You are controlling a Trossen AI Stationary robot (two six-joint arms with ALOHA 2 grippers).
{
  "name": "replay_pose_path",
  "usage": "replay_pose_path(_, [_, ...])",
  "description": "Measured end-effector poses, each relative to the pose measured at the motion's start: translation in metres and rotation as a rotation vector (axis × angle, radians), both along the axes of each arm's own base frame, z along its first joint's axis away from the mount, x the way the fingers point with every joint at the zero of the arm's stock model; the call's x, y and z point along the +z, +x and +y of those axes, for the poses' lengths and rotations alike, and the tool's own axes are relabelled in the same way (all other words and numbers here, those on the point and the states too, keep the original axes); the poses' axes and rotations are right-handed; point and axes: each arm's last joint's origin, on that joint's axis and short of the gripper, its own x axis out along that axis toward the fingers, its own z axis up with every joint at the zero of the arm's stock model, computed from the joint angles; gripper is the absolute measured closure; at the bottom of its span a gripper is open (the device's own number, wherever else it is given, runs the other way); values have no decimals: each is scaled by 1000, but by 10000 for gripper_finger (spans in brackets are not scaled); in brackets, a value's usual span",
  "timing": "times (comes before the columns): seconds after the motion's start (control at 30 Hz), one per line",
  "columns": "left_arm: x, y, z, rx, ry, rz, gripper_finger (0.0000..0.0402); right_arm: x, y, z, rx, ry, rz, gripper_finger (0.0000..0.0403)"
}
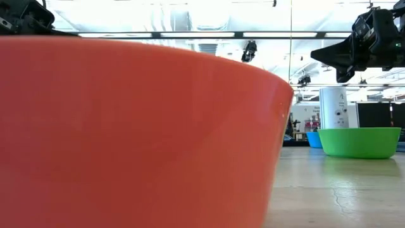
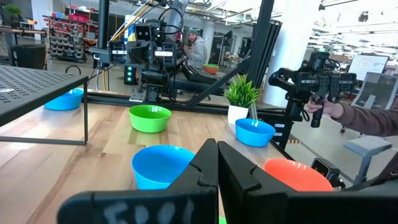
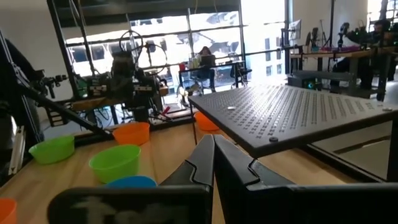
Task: Pick & Place Mini bowls
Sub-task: Put the top blue bowl on the shelf
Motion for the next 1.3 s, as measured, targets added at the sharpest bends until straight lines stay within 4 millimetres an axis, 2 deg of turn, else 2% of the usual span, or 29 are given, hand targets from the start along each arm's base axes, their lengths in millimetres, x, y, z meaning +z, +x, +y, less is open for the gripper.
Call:
replay_pose_path(0.27, [0, 0, 0, 0, 0, 0, 402, 10, -2, 0, 0, -15, -106, 394])
replay_pose_path(0.47, [0, 0, 0, 0, 0, -1, 402, 11, -2, 0, -15, 11, -119, 394])
replay_pose_path(0.63, [0, 0, 0, 0, 1, -1, 402, 11, -3, -4, -147, 47, -128, 394])
replay_pose_path(0.87, [1, 0, 1, 35, 108, -31, 402, 10, -6, -9, -348, 125, -156, 394])
replay_pose_path(1.13, [1, 0, 1, 42, 140, -37, 402, 10, -8, -11, -425, 186, -187, 394])
replay_pose_path(1.3, [1, 0, 2, 76, 190, -43, 402, 24, -12, -13, -509, 190, -209, 394])
